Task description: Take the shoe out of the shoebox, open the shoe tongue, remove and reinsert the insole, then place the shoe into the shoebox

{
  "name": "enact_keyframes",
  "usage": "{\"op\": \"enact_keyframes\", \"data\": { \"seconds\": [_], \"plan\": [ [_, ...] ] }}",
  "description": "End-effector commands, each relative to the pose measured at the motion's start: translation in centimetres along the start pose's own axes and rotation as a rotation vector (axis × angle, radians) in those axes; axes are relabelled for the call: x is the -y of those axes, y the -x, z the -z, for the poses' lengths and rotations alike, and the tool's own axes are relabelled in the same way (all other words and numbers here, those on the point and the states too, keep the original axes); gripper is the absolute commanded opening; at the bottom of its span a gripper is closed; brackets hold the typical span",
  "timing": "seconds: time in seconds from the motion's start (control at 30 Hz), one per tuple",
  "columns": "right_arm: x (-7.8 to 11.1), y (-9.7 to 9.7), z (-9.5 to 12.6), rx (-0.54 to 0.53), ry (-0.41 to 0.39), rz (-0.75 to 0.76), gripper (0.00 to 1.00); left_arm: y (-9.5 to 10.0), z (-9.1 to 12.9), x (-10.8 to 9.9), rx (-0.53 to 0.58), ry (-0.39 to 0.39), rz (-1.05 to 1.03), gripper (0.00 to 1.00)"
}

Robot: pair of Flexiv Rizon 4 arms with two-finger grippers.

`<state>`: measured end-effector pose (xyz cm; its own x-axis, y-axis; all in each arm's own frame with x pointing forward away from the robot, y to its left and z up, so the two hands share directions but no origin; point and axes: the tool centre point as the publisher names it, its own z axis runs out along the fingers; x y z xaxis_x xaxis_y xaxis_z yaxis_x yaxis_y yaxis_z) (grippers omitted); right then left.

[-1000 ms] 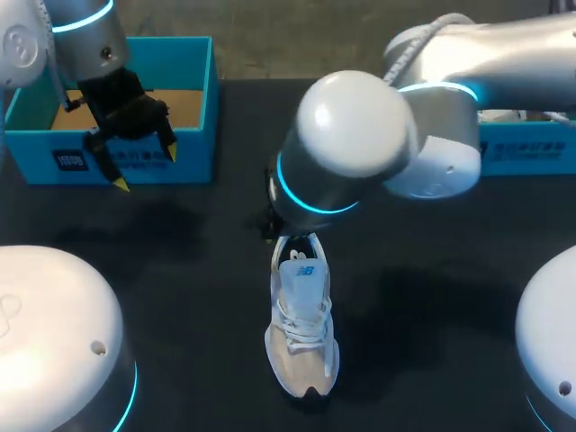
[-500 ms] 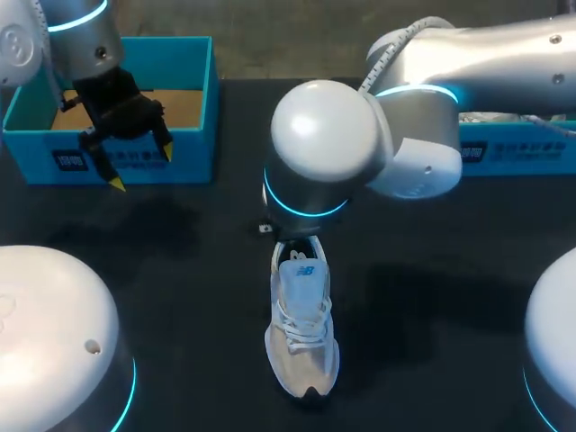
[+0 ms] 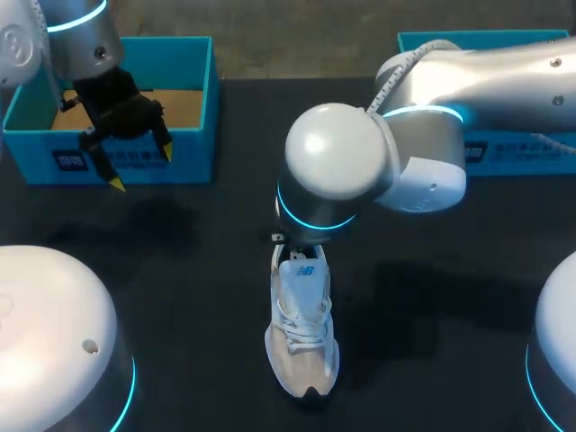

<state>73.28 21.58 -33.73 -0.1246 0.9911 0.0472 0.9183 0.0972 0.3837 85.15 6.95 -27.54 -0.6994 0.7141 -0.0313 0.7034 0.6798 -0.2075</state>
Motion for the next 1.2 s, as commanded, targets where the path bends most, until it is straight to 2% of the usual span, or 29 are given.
{"op": "enact_keyframes", "data": {
  "seconds": [0.03, 0.23, 0.37, 0.7, 0.97, 1.07, 1.2],
  "plan": [
    [-0.2, 0.3, -1.3, -0.002, -0.005, 0.003, 0.0, 0.0, 0.0, 0.0, -0.002, 0.002, 0.0, 1.0],
    [-0.8, 0.2, -3.0, 0.069, -0.028, -0.004, 0.0, 0.0, 0.0, 0.0, -0.002, 0.002, 0.0, 1.0],
    [-0.9, 0.4, -3.8, 0.074, -0.023, -0.002, 0.0, 0.0, 0.0, 0.0, -0.002, 0.002, 0.0, 1.0],
    [0.2, 1.1, -5.8, 0.044, -0.036, -0.008, 0.0, 0.0, 0.0, 0.0, -0.002, 0.002, 0.0, 1.0],
    [1.4, 1.3, -7.2, 0.028, -0.097, -0.015, 0.0, 0.0, 0.0, 0.0, -0.002, 0.002, 0.0, 1.0],
    [1.6, 1.3, -7.3, 0.019, -0.102, -0.018, 0.0, 0.0, 0.0, 0.0, -0.002, 0.002, 0.0, 1.0],
    [1.5, 0.6, -5.6, 0.05, -0.068, 0.001, 0.0, 0.0, 0.0, 0.0, -0.002, 0.002, 0.0, 1.0]
  ]
}}
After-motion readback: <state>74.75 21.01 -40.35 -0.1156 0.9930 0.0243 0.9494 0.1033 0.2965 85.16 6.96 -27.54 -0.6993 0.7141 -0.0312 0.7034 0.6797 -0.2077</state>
